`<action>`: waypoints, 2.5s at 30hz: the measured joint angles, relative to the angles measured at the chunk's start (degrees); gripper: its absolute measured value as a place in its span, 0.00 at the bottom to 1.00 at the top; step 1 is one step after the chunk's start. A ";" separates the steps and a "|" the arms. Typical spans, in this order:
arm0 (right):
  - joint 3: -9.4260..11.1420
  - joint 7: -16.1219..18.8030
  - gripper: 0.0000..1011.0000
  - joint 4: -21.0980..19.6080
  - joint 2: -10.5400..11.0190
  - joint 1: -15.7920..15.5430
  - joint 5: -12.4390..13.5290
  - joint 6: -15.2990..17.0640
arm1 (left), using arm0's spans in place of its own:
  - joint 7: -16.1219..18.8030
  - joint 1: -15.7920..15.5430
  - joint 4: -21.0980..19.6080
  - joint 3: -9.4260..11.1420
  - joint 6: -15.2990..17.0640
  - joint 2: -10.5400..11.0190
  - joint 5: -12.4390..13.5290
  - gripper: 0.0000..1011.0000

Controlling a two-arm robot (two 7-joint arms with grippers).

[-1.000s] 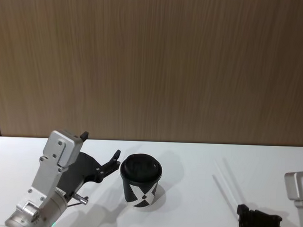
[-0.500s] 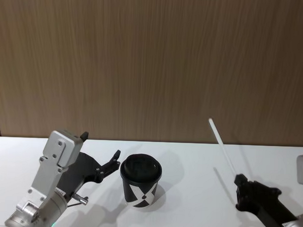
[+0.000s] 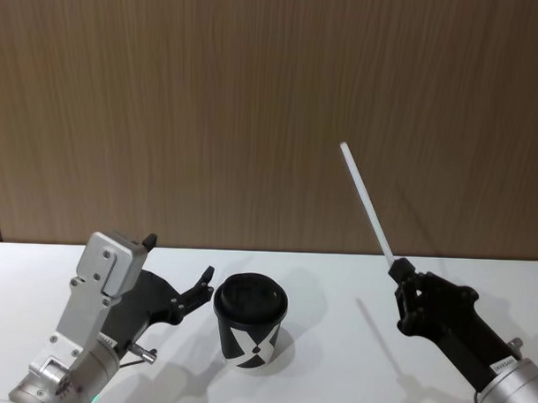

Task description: Pick up the straw with one hand, pass it to the other hand, and insert it into the cup.

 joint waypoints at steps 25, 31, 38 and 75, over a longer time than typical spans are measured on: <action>-3.06 15.82 0.01 -0.05 0.24 3.05 13.65 -4.92 | 0.00 0.00 0.00 0.00 0.00 0.00 0.00 0.99; -4.37 19.35 0.01 -0.50 0.75 3.32 16.68 -3.96 | 0.00 0.00 0.00 0.00 0.00 0.00 0.00 0.99; -6.14 22.66 0.01 -1.05 1.34 3.41 19.48 -2.41 | 0.00 0.00 0.00 0.00 0.00 0.00 0.00 0.99; -10.39 22.67 0.01 -2.45 0.54 2.79 23.96 0.36 | -3.19 0.57 -0.92 -1.48 -0.39 0.40 -3.37 0.99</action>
